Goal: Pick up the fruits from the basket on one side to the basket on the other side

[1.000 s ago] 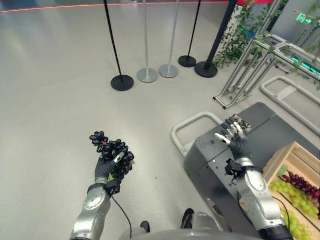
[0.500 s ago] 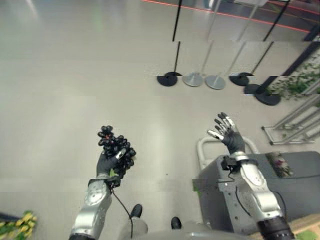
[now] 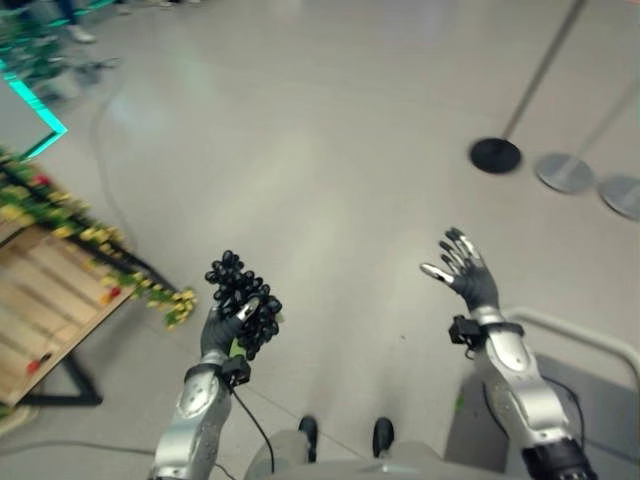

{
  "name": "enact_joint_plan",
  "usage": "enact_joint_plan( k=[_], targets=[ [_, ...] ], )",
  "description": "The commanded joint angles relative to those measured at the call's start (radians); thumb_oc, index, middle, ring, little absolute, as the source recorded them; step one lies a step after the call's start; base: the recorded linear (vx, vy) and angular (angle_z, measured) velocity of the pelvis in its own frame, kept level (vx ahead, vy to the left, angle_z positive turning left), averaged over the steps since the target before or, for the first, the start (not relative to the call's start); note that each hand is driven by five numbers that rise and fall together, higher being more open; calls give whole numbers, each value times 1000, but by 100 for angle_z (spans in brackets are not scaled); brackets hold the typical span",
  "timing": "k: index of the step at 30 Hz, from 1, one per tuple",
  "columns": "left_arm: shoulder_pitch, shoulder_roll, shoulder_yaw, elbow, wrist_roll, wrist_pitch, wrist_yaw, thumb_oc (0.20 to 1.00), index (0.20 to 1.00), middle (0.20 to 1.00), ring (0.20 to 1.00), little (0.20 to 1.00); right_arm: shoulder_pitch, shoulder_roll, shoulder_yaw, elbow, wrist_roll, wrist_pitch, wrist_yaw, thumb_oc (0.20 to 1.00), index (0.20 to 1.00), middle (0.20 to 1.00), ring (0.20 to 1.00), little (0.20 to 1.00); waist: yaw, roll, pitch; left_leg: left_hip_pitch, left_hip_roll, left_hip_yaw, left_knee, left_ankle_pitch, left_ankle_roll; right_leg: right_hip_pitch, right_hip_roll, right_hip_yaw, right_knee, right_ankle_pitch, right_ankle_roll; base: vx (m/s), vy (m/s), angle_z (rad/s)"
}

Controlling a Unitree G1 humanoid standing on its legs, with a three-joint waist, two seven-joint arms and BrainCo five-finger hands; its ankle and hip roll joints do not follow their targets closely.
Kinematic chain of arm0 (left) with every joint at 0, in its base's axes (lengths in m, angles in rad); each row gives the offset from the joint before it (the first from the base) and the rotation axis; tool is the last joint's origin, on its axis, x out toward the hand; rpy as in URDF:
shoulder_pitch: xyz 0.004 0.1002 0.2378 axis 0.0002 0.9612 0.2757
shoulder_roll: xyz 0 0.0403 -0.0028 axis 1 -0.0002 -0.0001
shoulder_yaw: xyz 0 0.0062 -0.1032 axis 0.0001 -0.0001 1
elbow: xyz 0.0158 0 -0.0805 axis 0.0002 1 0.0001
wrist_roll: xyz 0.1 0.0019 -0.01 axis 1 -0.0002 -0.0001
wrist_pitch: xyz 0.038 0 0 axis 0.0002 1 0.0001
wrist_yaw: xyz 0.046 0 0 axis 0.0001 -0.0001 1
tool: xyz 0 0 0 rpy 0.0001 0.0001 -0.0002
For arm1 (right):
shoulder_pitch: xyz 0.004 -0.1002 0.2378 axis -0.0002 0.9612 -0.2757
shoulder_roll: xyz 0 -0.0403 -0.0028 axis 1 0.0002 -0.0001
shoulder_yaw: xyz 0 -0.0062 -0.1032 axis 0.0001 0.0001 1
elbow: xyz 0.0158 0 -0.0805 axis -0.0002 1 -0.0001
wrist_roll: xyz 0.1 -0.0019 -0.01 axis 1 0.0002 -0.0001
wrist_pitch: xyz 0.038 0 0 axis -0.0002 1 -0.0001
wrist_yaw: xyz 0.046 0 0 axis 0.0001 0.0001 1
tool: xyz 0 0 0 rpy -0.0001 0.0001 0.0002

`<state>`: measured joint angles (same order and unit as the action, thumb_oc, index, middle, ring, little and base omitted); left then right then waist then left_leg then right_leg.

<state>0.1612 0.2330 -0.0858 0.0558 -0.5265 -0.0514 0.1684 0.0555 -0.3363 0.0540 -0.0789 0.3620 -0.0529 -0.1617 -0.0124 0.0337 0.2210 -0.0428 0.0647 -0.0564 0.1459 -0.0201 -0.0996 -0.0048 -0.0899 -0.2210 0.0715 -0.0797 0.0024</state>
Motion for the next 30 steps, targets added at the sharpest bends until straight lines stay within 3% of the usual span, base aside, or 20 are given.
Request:
enact_joint_plan(
  k=[1,4,6,9,12,15,17,18,20,22,25,27,28,29,30],
  targets=[
    [-25,27,58,-111,-13,-72,-5,200,200,200,200,200,-37,5,-33,-49,-12,-69,-15,1000,1000,1000,1000,1000,15,-31,-46,-1,76,56,7,-59,4,1,-60,-49,-81,11,82,-176,238,120],
    [-17,29,63,-122,-2,-71,-6,200,200,200,200,200,-21,11,-51,-54,-9,-73,-24,1000,1000,1000,1000,1000,14,-27,-58,35,129,107,-37,-48,-23,8,-96,-138,-81,36,102,-126,211,121],
    [-5,32,77,-140,9,-71,-11,200,200,200,200,200,-14,20,-51,-51,-9,-70,-16,1000,1000,1000,1000,1000,31,-26,-66,55,122,96,-63,-71,-31,11,-103,-159,-83,50,115,-120,250,81],
    [-15,60,77,-157,43,-65,-13,200,200,200,200,200,-7,43,-59,-48,-7,-71,-25,1000,1000,1000,1000,1000,48,-48,-69,38,101,97,-128,-39,-27,-2,-138,-208,-88,97,142,-169,265,59],
    [-27,89,89,-162,71,-70,1,200,200,200,200,200,-18,76,-47,-26,-2,-75,-35,1000,1000,1000,1000,1000,77,-80,-64,40,109,83,-204,-11,-34,-16,-157,-220,-88,128,177,-78,252,60],
    [-30,97,103,-173,78,-72,10,200,200,200,200,200,-40,93,-22,-13,0,-62,-26,1000,1000,1000,1000,1000,97,-105,-55,39,64,68,-224,-22,-5,-23,-192,-207,-106,178,202,-54,309,20],
    [-39,102,105,-171,78,-71,13,200,200,200,200,200,-43,95,-21,-7,-17,-55,-28,1000,1000,1000,1000,1000,106,-119,-49,31,22,48,-227,-17,21,-40,-202,-159,-103,190,207,-3,278,3],
    [-41,108,103,-168,79,-72,16,200,200,200,200,200,-43,100,-21,-7,-19,-54,-29,1000,1000,1000,1000,1000,100,-120,-46,30,11,29,-227,-19,30,-50,-191,-101,-89,184,206,79,223,22],
    [-62,121,83,-146,73,-72,24,200,200,200,200,200,-36,106,-31,-6,-22,-54,-27,1000,1000,1000,1000,1000,66,-119,-42,25,-20,-29,-226,-14,56,-63,-111,121,-34,117,190,143,266,66],
    [-63,121,76,-145,84,-66,20,200,200,200,200,200,-21,99,-38,-9,-21,-52,-23,1000,1000,1000,1000,1000,43,-113,-50,19,-49,-78,-228,-3,79,-81,-19,232,13,61,164,149,288,104],
    [-58,114,84,-150,102,-62,5,200,200,200,200,200,2,90,-52,7,-2,-55,-18,1000,1000,1000,1000,1000,21,-111,-51,30,-93,-131,-233,-2,102,-121,69,240,-9,47,118,203,198,67],
    [-59,114,88,-150,101,-65,8,200,200,200,200,200,5,88,-54,18,0,-59,-21,1000,1000,1000,1000,1000,14,-110,-48,37,-101,-145,-233,-6,107,-142,92,237,-25,58,112,196,109,83],
    [-56,117,100,-162,96,-68,13,200,200,200,200,200,9,82,-53,21,1,-60,-18,1000,1000,1000,1000,1000,14,-117,-39,58,-123,-156,-233,-13,115,-187,123,193,-47,90,109,204,119,108],
    [-55,117,101,-163,96,-68,13,200,200,200,200,200,9,82,-53,22,1,-60,-18,1000,1000,1000,1000,1000,11,-115,-39,59,-120,-159,-233,-16,114,-185,125,190,-49,89,109,221,111,67],
    [-45,120,115,-177,97,-71,13,200,200,200,200,200,10,78,-49,27,1,-57,-14,1000,1000,1000,1000,1000,18,-122,-37,77,-134,-156,-233,-25,116,-197,131,129,-61,106,108,281,79,1]
  ],
)
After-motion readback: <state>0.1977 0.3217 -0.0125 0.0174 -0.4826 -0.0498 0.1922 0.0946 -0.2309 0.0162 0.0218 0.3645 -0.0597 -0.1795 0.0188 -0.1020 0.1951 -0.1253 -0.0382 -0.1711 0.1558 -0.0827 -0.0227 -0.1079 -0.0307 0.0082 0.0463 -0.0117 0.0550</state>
